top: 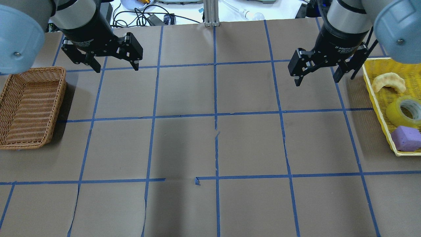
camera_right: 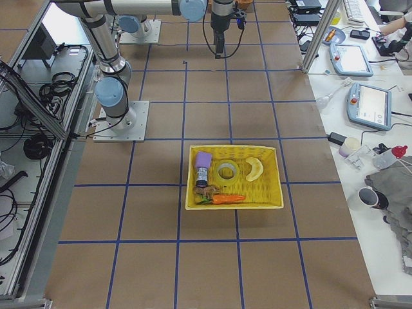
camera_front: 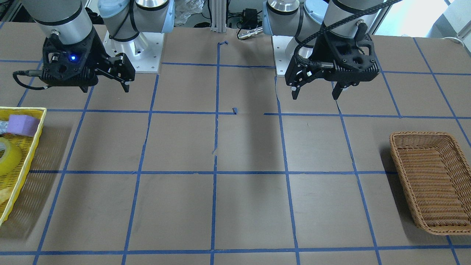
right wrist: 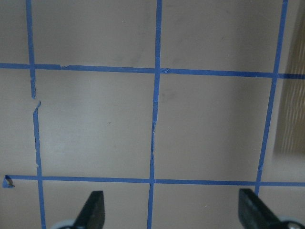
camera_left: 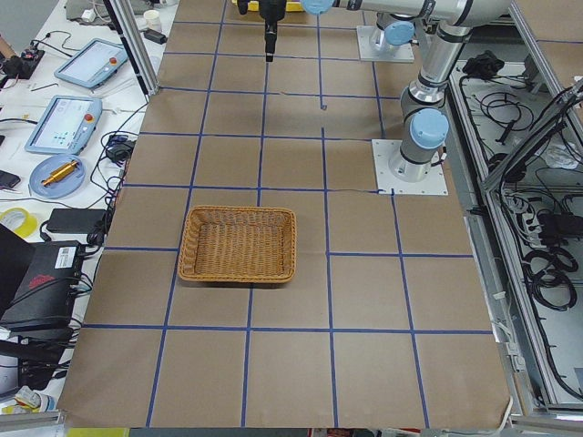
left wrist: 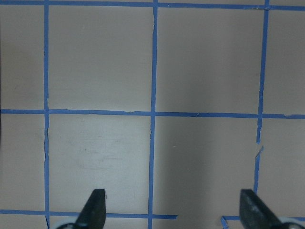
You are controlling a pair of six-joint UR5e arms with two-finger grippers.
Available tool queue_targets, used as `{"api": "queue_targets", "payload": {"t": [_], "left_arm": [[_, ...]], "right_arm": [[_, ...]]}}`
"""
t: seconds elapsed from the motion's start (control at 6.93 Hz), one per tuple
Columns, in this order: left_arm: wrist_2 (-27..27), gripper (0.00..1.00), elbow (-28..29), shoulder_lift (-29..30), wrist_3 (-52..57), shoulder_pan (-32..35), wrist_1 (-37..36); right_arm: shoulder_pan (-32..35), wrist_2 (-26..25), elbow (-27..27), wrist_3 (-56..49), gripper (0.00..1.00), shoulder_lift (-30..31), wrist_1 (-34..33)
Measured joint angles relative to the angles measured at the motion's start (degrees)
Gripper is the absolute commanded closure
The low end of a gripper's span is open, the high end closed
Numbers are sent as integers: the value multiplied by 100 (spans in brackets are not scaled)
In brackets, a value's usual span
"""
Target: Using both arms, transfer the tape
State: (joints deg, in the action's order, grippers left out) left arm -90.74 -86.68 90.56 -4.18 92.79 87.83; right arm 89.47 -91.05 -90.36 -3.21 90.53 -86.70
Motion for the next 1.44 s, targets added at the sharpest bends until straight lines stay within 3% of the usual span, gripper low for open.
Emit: {"api": "queue_targets", "payload": {"t": [1.44], "left_arm": [[-83,0,-112,-134,5,-6,116]], "right_arm": [[-9,-20,-83,-13,0,-82,-5]]}}
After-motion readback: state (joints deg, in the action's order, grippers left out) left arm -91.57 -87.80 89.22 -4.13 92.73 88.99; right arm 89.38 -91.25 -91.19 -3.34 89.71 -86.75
